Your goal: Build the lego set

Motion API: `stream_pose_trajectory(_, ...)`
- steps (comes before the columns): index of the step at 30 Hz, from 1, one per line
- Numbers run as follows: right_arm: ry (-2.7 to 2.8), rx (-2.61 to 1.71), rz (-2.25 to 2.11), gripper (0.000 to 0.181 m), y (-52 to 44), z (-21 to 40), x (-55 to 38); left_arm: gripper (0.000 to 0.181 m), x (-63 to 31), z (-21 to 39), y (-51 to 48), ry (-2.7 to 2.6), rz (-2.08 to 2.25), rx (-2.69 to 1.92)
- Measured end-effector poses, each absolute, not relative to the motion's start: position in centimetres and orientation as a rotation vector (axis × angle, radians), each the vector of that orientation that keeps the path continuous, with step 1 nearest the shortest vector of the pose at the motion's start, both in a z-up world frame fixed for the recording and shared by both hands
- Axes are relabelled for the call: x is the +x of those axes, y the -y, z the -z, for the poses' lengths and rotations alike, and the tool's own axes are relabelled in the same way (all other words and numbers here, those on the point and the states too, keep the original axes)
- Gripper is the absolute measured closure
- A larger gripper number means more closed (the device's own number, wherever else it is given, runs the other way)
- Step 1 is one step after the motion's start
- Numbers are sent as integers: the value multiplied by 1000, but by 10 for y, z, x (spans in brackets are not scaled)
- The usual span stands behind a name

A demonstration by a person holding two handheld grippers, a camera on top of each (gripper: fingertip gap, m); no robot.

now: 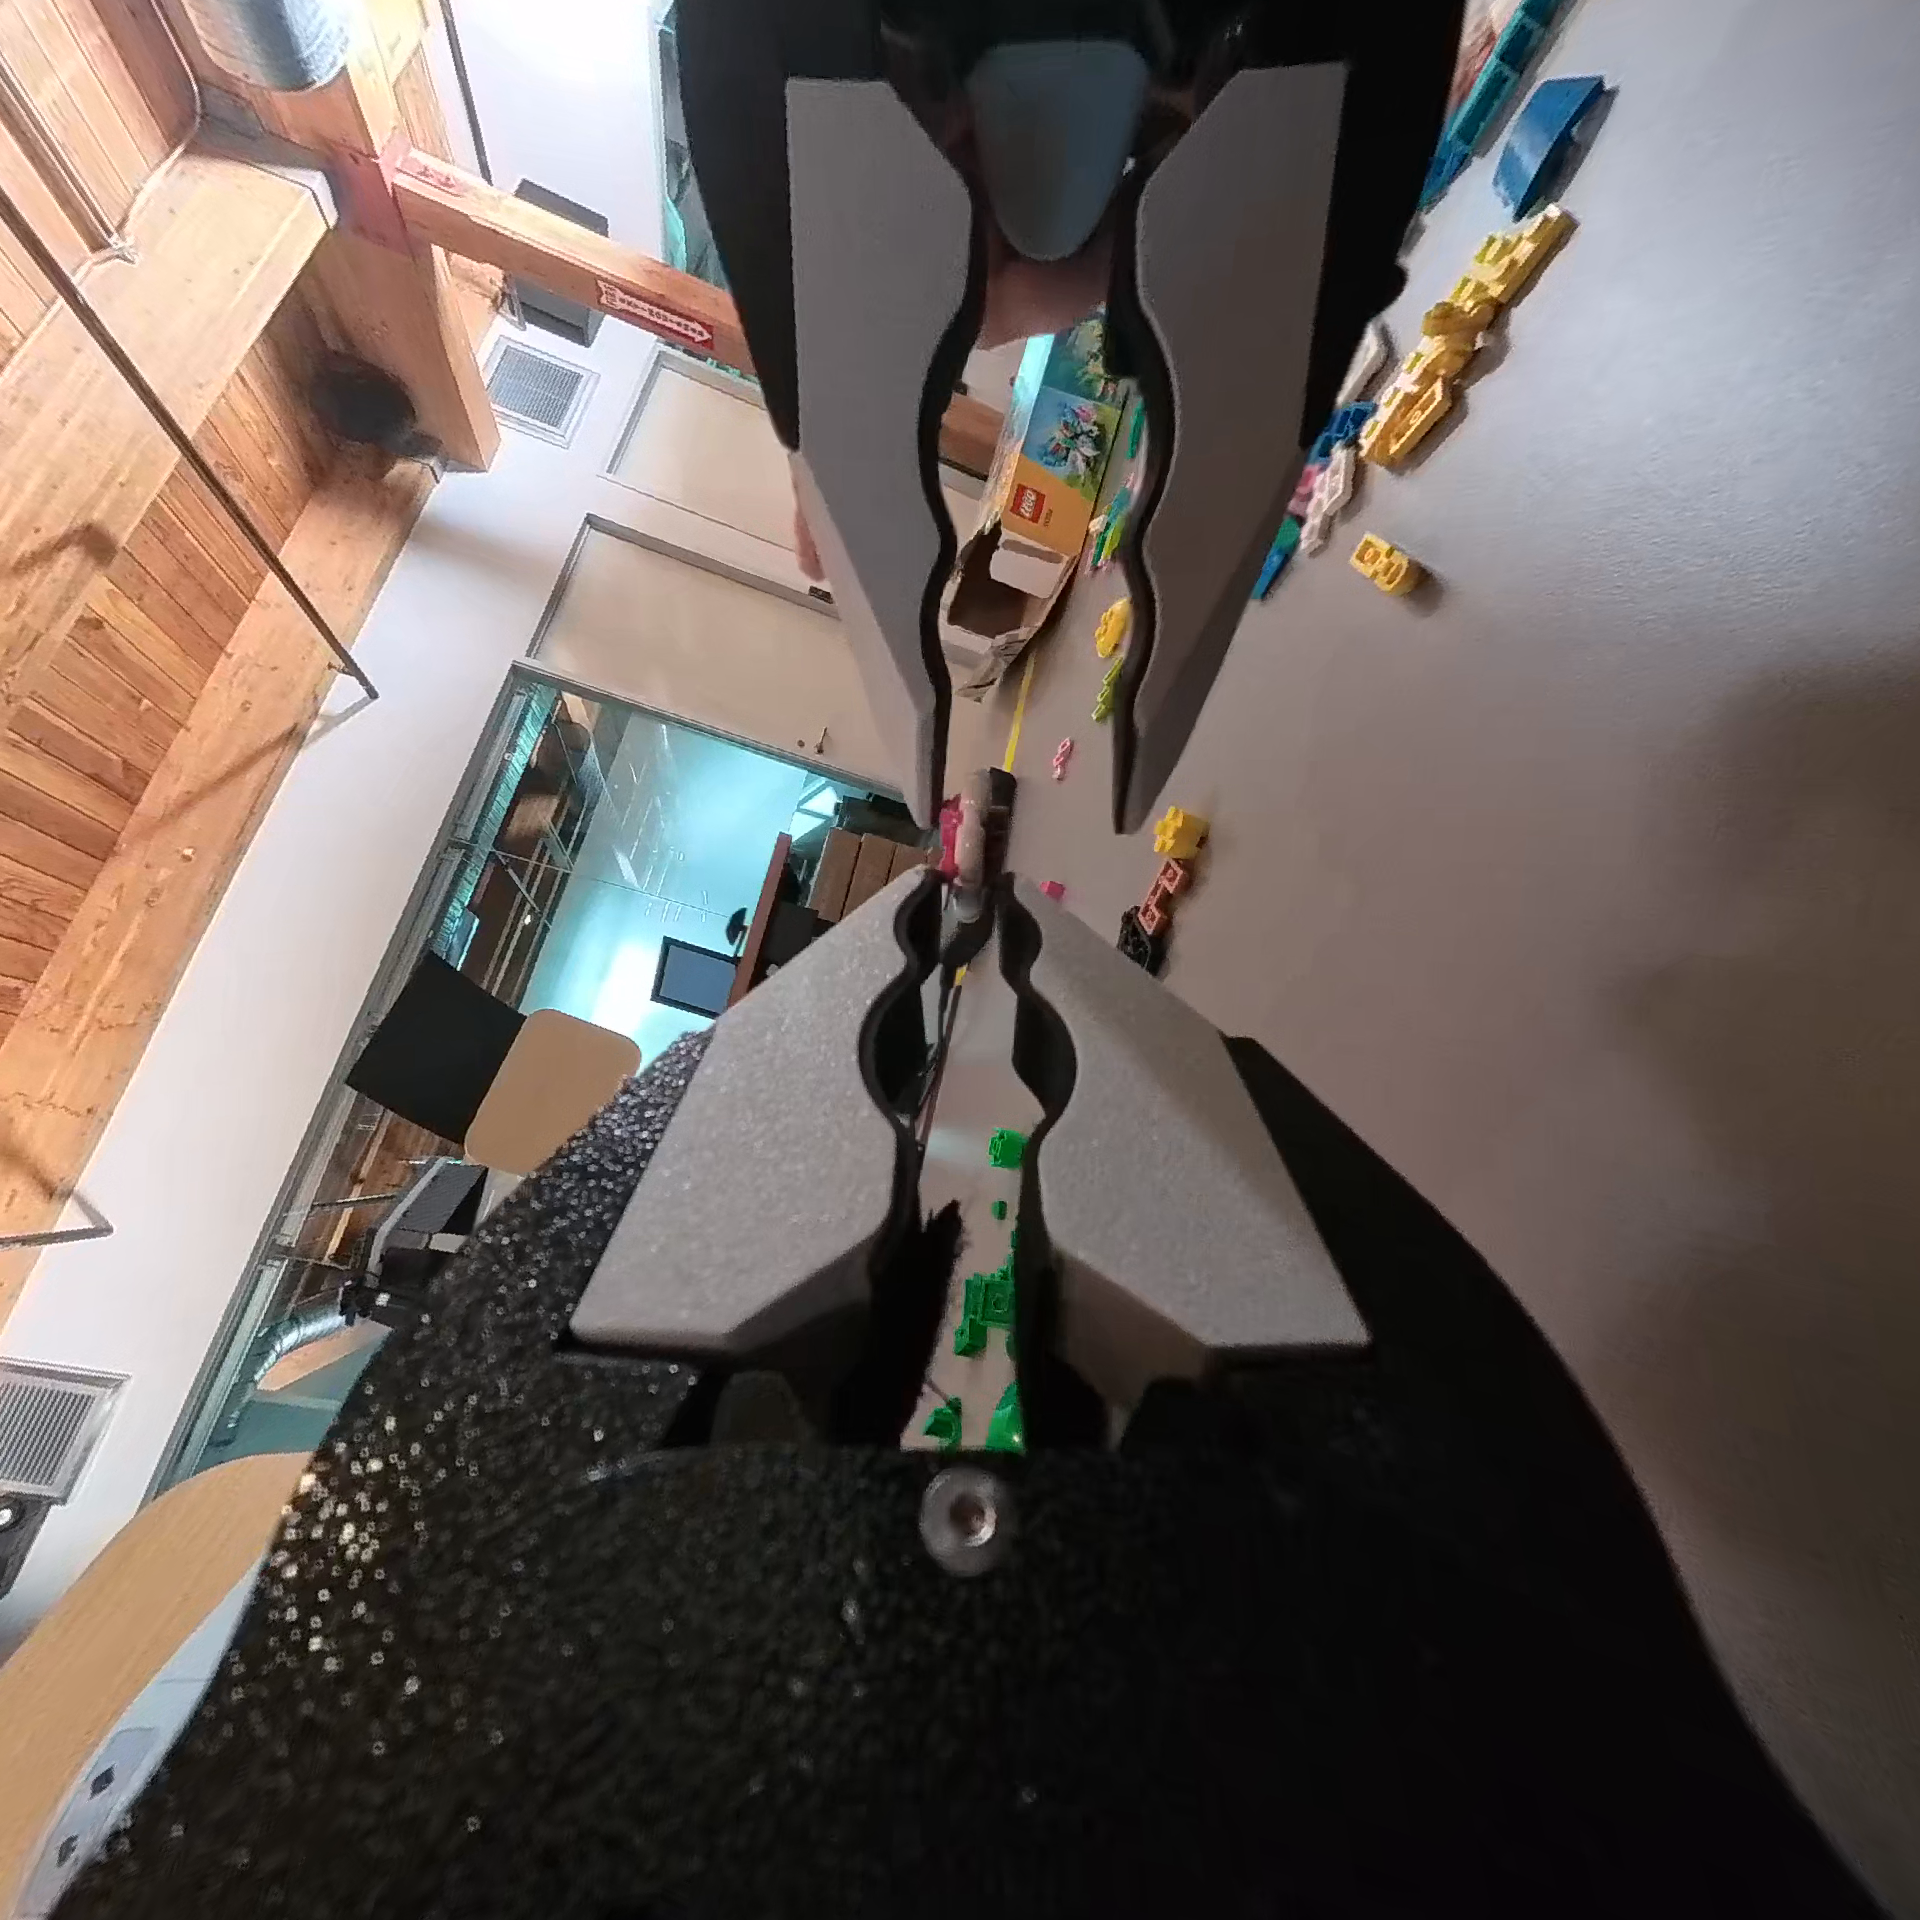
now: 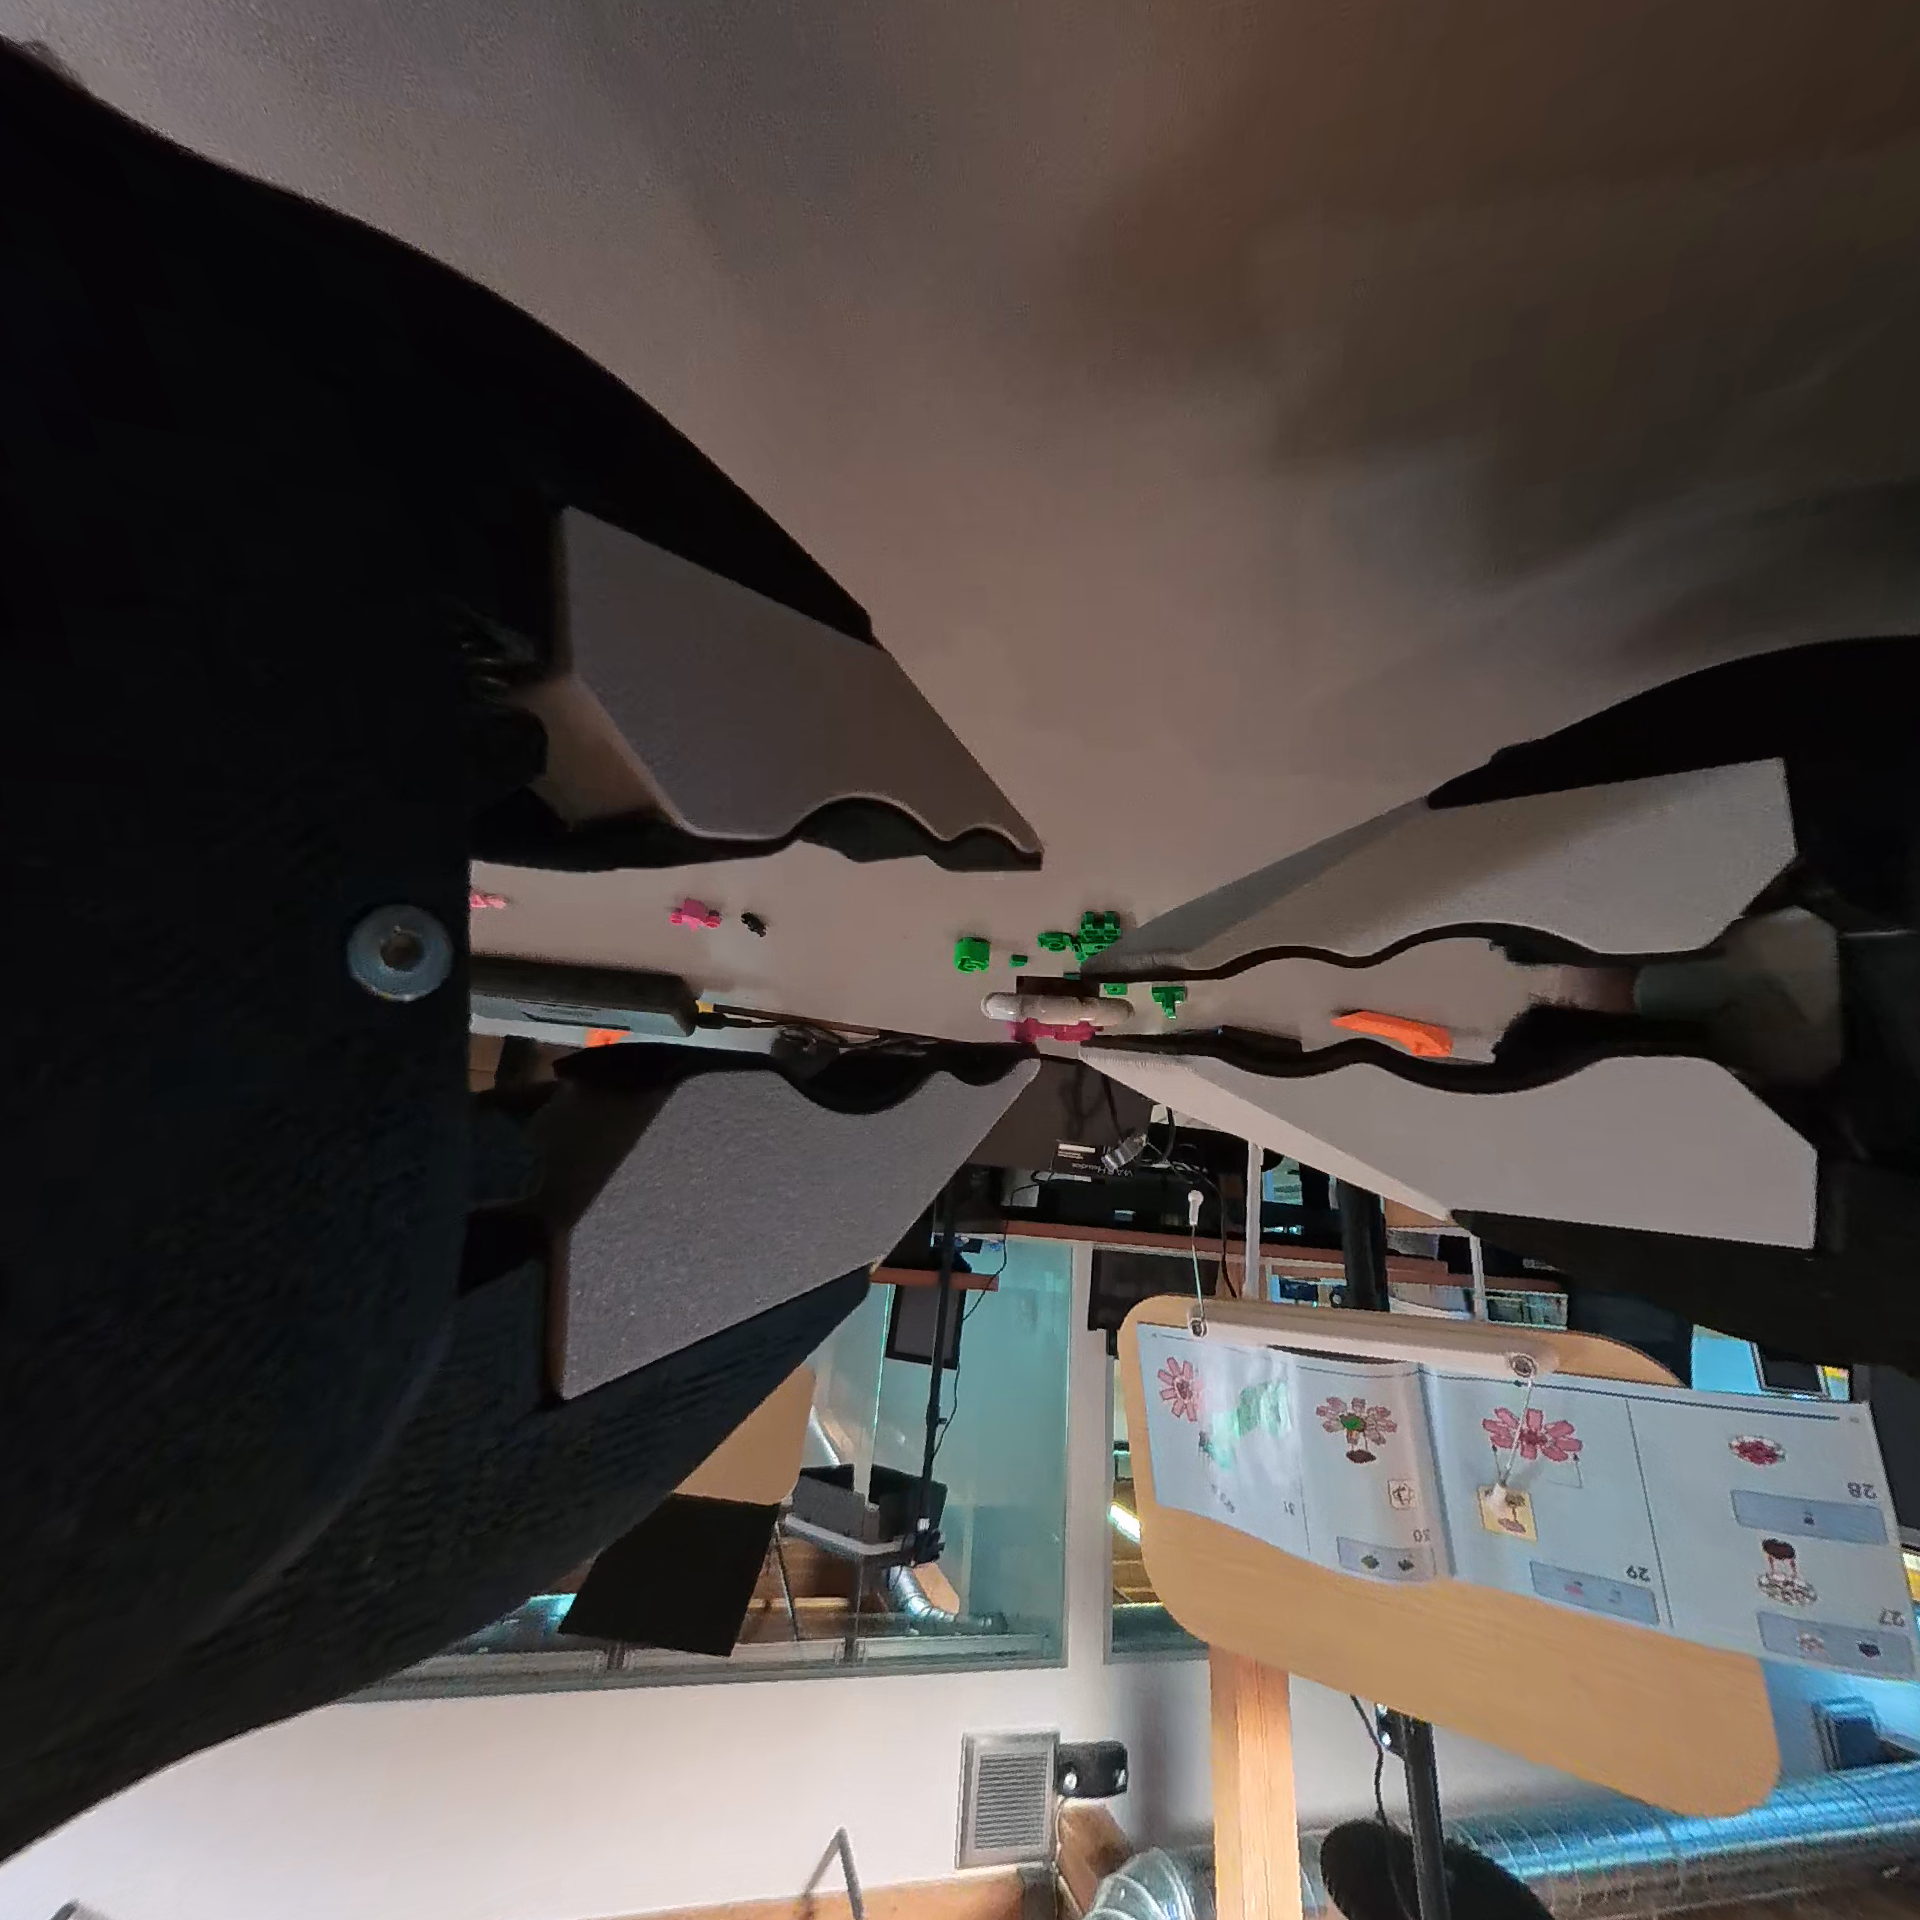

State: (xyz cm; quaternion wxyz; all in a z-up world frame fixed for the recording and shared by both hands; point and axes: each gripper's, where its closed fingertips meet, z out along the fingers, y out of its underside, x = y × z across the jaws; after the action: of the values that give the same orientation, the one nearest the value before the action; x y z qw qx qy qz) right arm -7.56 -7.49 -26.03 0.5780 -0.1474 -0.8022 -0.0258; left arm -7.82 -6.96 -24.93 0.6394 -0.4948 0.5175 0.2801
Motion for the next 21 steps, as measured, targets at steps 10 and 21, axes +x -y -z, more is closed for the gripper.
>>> stream_pose_trajectory(10, 1884, -282, 125, 170, 75, 255, -76, 175, -76, 252, 72, -1199, -622, -1122)
stream_pose_trajectory(21, 2006, -245, 196, 173, 78, 256, -73, 175, -73, 250, 76, -1213, -638, -1086)
